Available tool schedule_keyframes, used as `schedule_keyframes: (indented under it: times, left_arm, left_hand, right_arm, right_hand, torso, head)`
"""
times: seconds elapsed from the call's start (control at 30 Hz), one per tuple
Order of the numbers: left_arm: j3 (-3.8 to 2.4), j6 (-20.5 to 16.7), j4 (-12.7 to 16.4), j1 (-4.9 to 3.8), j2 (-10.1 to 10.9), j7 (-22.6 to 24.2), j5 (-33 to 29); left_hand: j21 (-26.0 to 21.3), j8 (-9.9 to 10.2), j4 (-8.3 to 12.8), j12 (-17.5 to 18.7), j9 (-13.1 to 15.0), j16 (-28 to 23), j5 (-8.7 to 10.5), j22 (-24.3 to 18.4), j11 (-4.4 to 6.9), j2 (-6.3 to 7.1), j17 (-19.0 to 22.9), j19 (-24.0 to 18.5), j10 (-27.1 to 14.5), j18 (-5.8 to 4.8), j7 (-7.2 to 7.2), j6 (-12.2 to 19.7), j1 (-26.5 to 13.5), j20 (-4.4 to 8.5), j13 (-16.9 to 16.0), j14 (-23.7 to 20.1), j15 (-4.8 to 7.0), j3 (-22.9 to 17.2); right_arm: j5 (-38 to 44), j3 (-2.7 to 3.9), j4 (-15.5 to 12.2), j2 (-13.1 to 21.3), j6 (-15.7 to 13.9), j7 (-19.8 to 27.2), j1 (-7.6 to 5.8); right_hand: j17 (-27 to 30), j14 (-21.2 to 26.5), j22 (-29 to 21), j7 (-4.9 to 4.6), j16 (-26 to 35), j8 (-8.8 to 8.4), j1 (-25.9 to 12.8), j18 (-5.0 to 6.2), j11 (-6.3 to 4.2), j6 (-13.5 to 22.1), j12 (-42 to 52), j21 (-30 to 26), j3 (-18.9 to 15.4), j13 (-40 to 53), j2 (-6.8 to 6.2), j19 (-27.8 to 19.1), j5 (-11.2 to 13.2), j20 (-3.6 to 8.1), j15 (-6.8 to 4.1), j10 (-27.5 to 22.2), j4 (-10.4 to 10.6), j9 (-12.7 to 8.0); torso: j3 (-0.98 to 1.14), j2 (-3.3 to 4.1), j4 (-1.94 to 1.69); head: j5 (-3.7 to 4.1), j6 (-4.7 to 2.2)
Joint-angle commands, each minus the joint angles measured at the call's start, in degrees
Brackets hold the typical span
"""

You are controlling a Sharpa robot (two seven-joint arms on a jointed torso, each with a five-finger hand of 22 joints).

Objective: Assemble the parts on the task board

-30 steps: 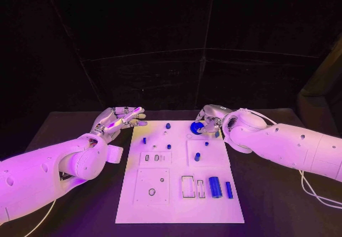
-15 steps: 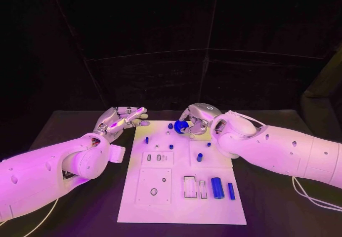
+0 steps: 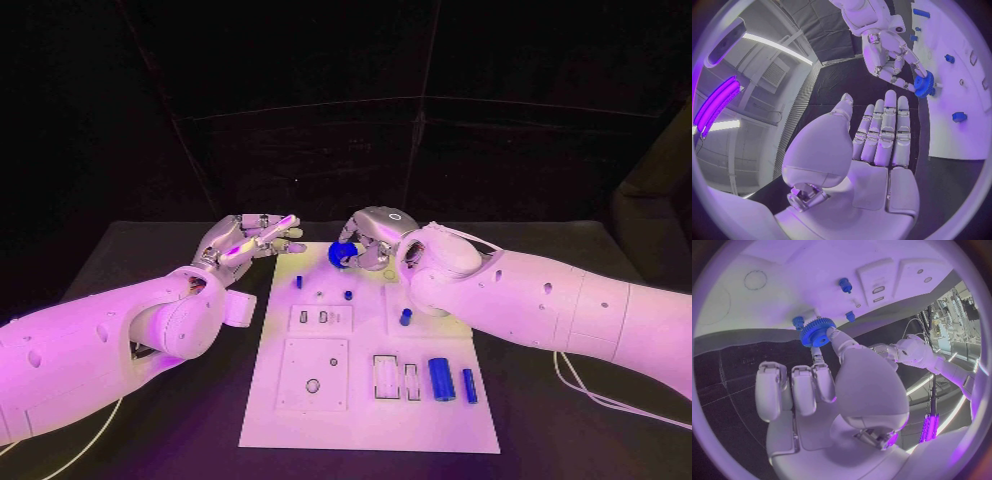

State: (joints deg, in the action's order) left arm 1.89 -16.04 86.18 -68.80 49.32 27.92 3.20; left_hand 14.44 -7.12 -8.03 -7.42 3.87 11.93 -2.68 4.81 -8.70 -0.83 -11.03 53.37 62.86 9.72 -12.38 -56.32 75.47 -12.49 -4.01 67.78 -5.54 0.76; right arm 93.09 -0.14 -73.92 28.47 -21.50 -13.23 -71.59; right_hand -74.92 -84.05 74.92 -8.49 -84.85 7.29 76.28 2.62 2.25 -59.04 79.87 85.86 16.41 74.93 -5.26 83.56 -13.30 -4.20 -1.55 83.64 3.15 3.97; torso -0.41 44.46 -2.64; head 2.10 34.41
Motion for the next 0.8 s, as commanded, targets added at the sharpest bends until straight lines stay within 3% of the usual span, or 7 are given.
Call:
schedule_keyframes:
  times: [0.03, 0.4, 0.7, 0.8]
  left_arm:
    - [-0.05, 0.52, 0.07, -0.09, -0.09, 0.35, 0.20]
    - [-0.05, 0.51, -0.02, -0.10, -0.02, 0.38, 0.20]
    - [-0.06, 0.63, -0.05, -0.11, 0.06, 0.34, 0.20]
    - [-0.06, 0.70, -0.05, -0.11, 0.15, 0.31, 0.20]
  left_hand:
    - [-0.24, 0.28, 0.42, 0.24, -0.03, -0.32, -0.09, -0.05, -0.06, -0.14, -0.09, 0.44, 0.54, 0.88, 0.14, -0.33, 0.27, -0.15, 0.02, -0.10, -0.31, 0.01]
    - [-0.27, 0.32, 0.50, 0.29, -0.03, -0.37, -0.09, -0.08, -0.06, -0.19, -0.12, 0.46, 0.55, 0.88, 0.14, -0.34, 0.34, -0.15, 0.02, -0.09, -0.31, 0.01]
    - [-0.28, 0.32, 0.51, 0.30, -0.03, -0.38, -0.09, -0.09, -0.06, -0.20, -0.12, 0.46, 0.55, 0.88, 0.14, -0.34, 0.34, -0.15, 0.03, -0.09, -0.31, 0.02]
    - [-0.37, 0.40, 0.71, 0.43, -0.03, -0.52, -0.11, -0.17, -0.06, -0.50, -0.19, 0.50, 0.60, 0.88, 0.15, -0.39, 0.58, -0.15, 0.03, -0.07, -0.32, -0.08]
  right_arm:
    - [0.92, 0.02, 0.97, -0.79, 2.80, -0.60, -0.09]
    - [0.93, -0.05, 2.77, -2.17, 7.76, -0.10, 0.18]
    - [1.08, -0.09, 3.41, -2.55, 7.82, 0.32, 0.37]
    - [1.17, -0.10, 3.62, -2.63, 7.47, 0.36, 0.39]
  right_hand:
    - [-1.98, -3.62, 4.56, 1.44, -0.20, -0.23, -0.62, -0.27, -0.17, -2.23, -0.06, 0.28, 0.34, 5.42, -0.05, 0.32, 0.45, -0.13, -0.46, 0.51, 0.00, 0.08]
    - [-1.65, -3.54, 4.41, 1.26, -0.06, -0.61, -1.23, -0.24, -0.02, -1.79, -0.56, 0.21, 0.47, 5.05, -0.34, 0.22, 0.70, -0.20, -0.36, 0.21, 0.13, -0.02]
    - [-1.62, -3.52, 4.36, 0.92, -0.04, -1.37, -2.11, -0.23, 0.29, -0.94, -0.87, 0.17, 0.46, 4.91, -0.74, 0.16, 1.71, -0.40, -0.11, 0.04, 0.33, -0.13]
    - [-1.60, -3.52, 4.36, 0.68, -0.03, -1.94, -2.76, -0.23, 0.52, -0.26, -1.20, 0.15, 0.23, 4.70, -1.01, 0.15, 3.30, -0.58, 0.09, -0.15, 0.55, -0.17]
  torso:
    - [0.04, 0.01, 0.05]
    - [0.07, 0.02, 0.10]
    - [0.08, 0.02, 0.13]
    - [0.08, 0.02, 0.12]
  head:
    - [-0.13, 0.12]
    - [-0.26, 0.38]
    - [-0.40, 0.45]
    - [-0.40, 0.44]
